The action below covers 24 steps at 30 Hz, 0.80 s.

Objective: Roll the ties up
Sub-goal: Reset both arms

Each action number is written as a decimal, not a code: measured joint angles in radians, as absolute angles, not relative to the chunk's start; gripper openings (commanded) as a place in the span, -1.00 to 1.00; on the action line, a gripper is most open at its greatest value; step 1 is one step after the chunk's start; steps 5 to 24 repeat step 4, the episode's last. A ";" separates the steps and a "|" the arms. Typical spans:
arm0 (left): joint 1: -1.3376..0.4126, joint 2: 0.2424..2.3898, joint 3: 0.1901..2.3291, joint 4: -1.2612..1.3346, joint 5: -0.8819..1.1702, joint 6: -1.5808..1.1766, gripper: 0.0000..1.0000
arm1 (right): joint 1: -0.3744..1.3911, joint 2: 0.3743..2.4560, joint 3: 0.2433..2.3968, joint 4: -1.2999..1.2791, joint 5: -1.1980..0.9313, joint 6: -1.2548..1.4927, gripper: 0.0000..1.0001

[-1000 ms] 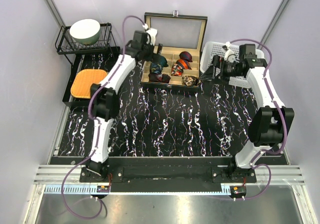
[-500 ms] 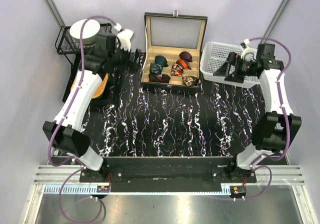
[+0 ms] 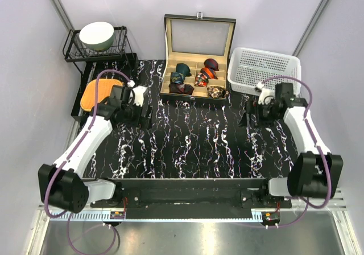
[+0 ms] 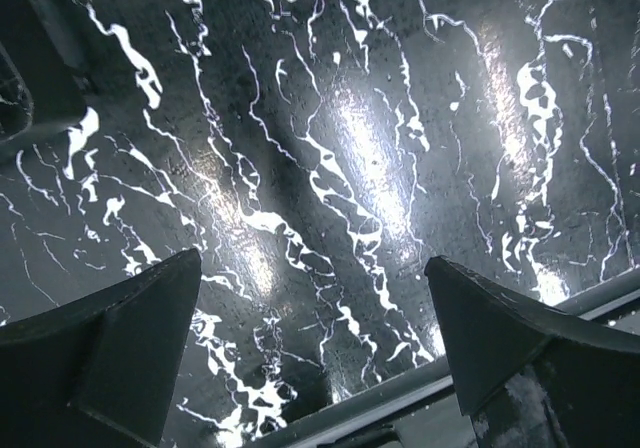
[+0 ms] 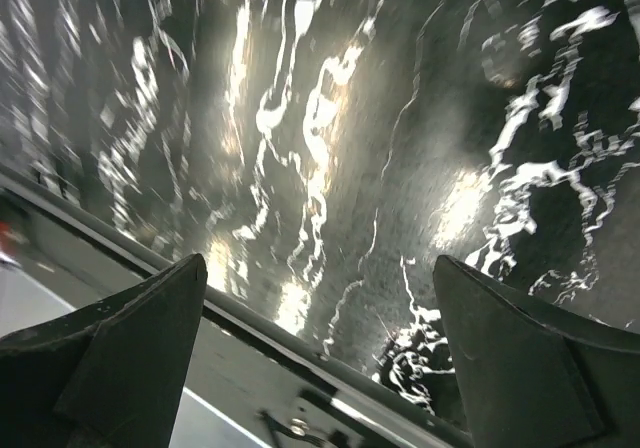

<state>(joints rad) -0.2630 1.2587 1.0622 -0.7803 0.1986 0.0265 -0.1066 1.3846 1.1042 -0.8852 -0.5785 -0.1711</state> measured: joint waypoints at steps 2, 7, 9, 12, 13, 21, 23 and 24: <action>-0.263 1.226 1.042 -0.760 0.197 0.021 0.97 | -0.057 1.337 1.060 -0.879 -0.532 -0.195 1.00; -0.263 1.216 1.035 -0.751 0.195 0.017 0.97 | -0.025 1.308 1.036 -0.876 -0.503 -0.211 0.99; -0.263 1.216 1.035 -0.751 0.195 0.017 0.97 | -0.025 1.308 1.036 -0.876 -0.503 -0.211 0.99; -0.263 1.216 1.035 -0.751 0.195 0.017 0.97 | -0.025 1.308 1.036 -0.876 -0.503 -0.211 0.99; -0.263 1.216 1.035 -0.751 0.195 0.017 0.97 | -0.025 1.308 1.036 -0.876 -0.503 -0.211 0.99; -0.263 1.216 1.035 -0.751 0.195 0.017 0.97 | -0.025 1.308 1.036 -0.876 -0.503 -0.211 0.99; -0.263 1.216 1.035 -0.751 0.195 0.017 0.97 | -0.025 1.308 1.036 -0.876 -0.503 -0.211 0.99; -0.263 1.216 1.035 -0.751 0.195 0.017 0.97 | -0.025 1.308 1.036 -0.876 -0.503 -0.211 0.99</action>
